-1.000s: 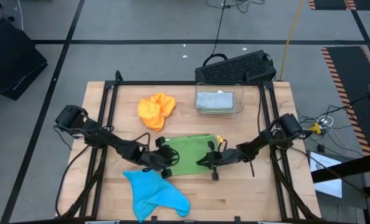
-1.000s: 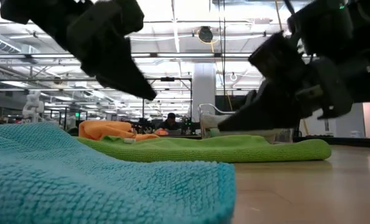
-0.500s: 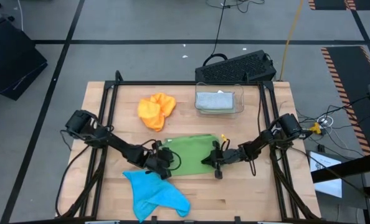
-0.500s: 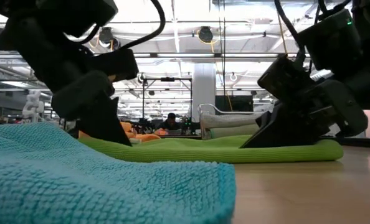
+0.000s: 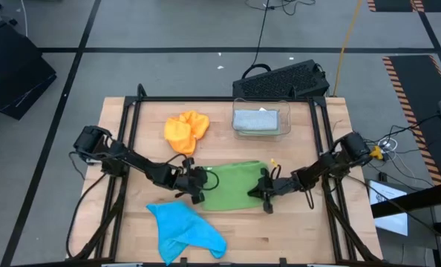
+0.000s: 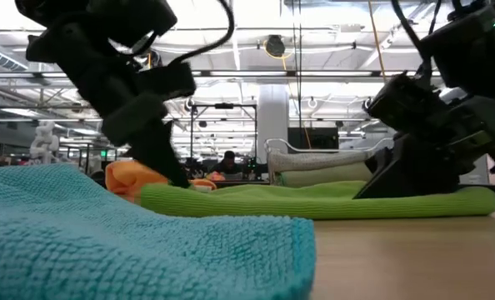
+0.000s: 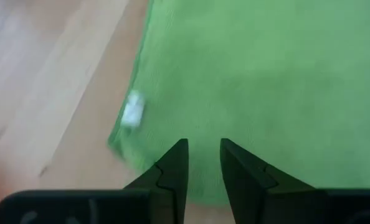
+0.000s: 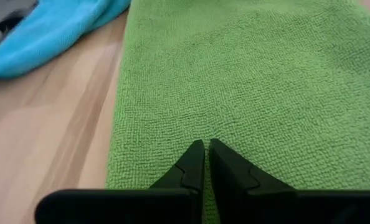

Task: Fold microfiber towels
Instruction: Fold the green microfiber towel

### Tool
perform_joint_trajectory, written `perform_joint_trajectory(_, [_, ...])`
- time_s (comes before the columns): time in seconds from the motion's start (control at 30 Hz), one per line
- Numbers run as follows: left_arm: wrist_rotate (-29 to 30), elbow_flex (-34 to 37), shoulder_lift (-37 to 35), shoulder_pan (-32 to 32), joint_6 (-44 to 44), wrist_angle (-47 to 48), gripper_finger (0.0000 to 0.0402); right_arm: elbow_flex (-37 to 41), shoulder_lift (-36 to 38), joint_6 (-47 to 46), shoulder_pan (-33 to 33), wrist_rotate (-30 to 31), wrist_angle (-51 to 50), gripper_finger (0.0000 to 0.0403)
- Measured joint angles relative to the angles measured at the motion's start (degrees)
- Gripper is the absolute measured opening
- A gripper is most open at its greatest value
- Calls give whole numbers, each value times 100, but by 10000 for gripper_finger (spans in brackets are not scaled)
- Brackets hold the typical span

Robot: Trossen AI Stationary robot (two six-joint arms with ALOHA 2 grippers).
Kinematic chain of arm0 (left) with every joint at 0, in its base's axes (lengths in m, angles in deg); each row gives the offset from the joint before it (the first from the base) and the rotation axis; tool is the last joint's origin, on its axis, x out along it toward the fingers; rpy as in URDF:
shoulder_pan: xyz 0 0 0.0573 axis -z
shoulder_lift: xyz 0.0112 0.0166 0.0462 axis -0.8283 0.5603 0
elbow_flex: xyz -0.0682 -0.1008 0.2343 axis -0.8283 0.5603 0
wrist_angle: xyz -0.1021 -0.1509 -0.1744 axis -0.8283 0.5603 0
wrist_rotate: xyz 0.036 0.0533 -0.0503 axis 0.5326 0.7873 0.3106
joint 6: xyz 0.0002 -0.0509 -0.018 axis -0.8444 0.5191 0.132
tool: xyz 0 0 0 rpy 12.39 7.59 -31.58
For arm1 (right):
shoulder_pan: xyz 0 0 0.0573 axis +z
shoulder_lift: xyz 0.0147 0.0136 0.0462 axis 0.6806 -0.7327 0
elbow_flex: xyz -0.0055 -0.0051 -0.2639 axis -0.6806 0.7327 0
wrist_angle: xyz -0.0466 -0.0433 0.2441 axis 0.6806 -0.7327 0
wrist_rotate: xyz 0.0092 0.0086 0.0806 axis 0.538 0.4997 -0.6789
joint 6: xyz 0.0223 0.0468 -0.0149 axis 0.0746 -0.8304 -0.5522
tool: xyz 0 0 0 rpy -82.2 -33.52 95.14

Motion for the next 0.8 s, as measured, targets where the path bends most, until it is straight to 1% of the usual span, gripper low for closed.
perform_joint_trajectory(0.13, [106,-9,8,-22,-55,103,93,32,388,230,13,25,-221,18])
perform_joint_trajectory(0.27, [619,79,7,-41,-40,352,93,69,635,305,19,136,-487,18])
perform_joint_trajectory(0.33, [731,187,9,-105,-40,355,93,96,688,305,31,144,-554,18])
perform_joint_trajectory(0.53, [769,274,8,-380,-141,339,93,102,718,310,53,140,-646,18])
perform_joint_trajectory(0.6, [767,233,-105,-434,-246,324,93,102,824,361,51,142,-645,18])
perform_joint_trajectory(0.7, [767,70,-328,-440,-334,238,93,100,1095,476,51,142,-826,18])
perform_joint_trajectory(0.8, [766,-33,-618,-345,-381,291,92,89,1515,557,51,163,-1195,18])
